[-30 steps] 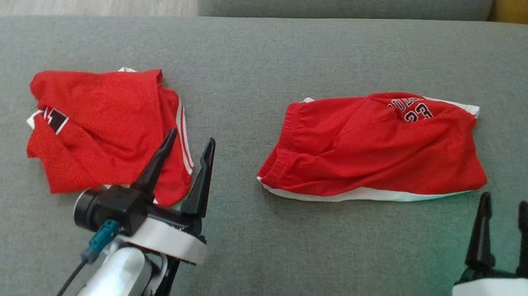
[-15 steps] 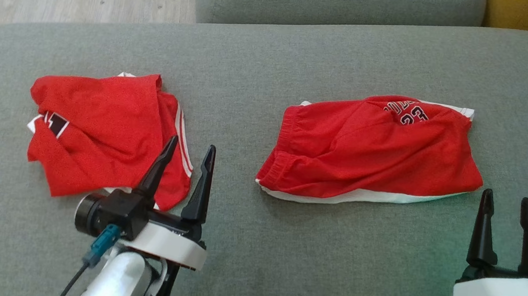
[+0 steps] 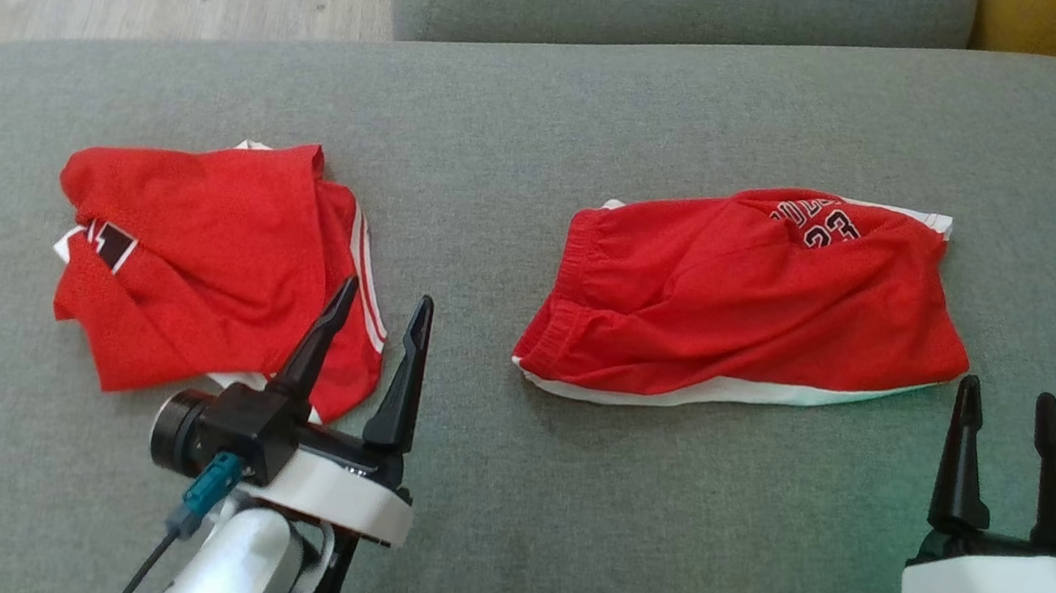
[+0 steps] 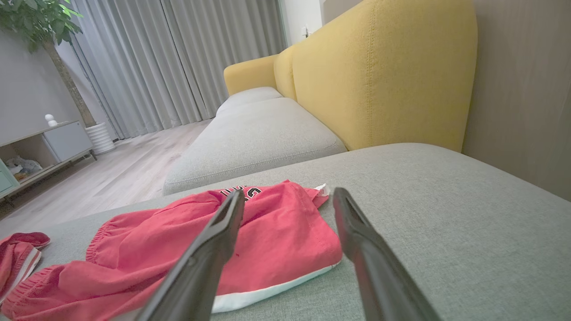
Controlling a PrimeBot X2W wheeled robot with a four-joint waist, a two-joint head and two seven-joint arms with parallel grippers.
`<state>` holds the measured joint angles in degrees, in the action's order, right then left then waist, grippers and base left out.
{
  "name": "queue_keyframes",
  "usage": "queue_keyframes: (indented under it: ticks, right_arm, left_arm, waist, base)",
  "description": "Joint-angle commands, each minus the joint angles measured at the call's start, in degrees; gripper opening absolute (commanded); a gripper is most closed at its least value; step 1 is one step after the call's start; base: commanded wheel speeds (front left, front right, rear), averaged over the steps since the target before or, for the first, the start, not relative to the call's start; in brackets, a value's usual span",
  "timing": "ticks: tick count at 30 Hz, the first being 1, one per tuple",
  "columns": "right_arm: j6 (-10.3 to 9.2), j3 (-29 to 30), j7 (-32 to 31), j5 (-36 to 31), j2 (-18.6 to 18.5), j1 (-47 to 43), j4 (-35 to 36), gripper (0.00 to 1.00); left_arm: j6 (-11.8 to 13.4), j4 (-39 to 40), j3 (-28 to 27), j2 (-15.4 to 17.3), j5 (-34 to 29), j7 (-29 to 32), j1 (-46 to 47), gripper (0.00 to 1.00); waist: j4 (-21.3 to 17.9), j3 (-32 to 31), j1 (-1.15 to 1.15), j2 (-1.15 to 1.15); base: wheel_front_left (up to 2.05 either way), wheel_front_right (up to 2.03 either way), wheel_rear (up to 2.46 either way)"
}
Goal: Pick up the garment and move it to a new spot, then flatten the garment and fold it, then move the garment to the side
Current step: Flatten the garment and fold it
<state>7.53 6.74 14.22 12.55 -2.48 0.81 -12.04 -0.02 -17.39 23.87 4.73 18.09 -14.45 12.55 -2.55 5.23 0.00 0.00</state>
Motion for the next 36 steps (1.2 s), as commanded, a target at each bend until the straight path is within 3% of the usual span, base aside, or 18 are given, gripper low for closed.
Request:
queue_keyframes:
  ticks: [1, 8, 15, 21, 36]
  right_arm:
    - [-0.04, -1.48, 0.77, 0.4, -0.4, 1.35, 1.98, 1.0]
    - [-0.04, -1.43, 0.77, 0.66, -0.4, 1.69, 2.1, 1.0]
    - [-0.04, -1.52, 0.77, 1.02, -0.4, 2.48, 2.04, 1.0]
    - [-0.04, -2.43, 0.77, 1.28, -0.4, 3.58, 1.86, 1.0]
    - [-0.04, -3.89, 0.78, 1.84, -0.4, 5.25, 1.87, 1.0]
  left_arm:
    - [-0.14, 1.61, -2.15, 0.02, -0.53, -0.54, 1.57, 1.0]
    - [-1.35, 0.82, -0.56, 0.52, -1.11, 0.3, 2.49, 1.0]
    - [-4.79, -2.09, 5.36, 2.86, -3.94, 6.82, 5.4, 1.0]
    - [-6.28, -5.32, 9.53, 4.16, -5.69, 10.35, 8.92, 1.0]
    - [-7.19, -13.18, 14.52, 4.78, -6.51, 12.01, 16.64, 1.0]
  waist:
    - [-0.04, 0.14, 0.0, 0.0]
    - [-0.44, 1.35, 0.0, 0.0]
    - [-1.04, 3.46, 0.0, 0.0]
    - [-2.52, 5.04, 0.0, 0.0]
    - [-7.48, 8.3, 0.0, 0.0]
  base:
    - [0.0, 0.0, 0.0]
    - [0.0, 0.0, 0.0]
    - [0.0, 0.0, 0.0]
    - [0.0, 0.0, 0.0]
    - [0.0, 0.0, 0.0]
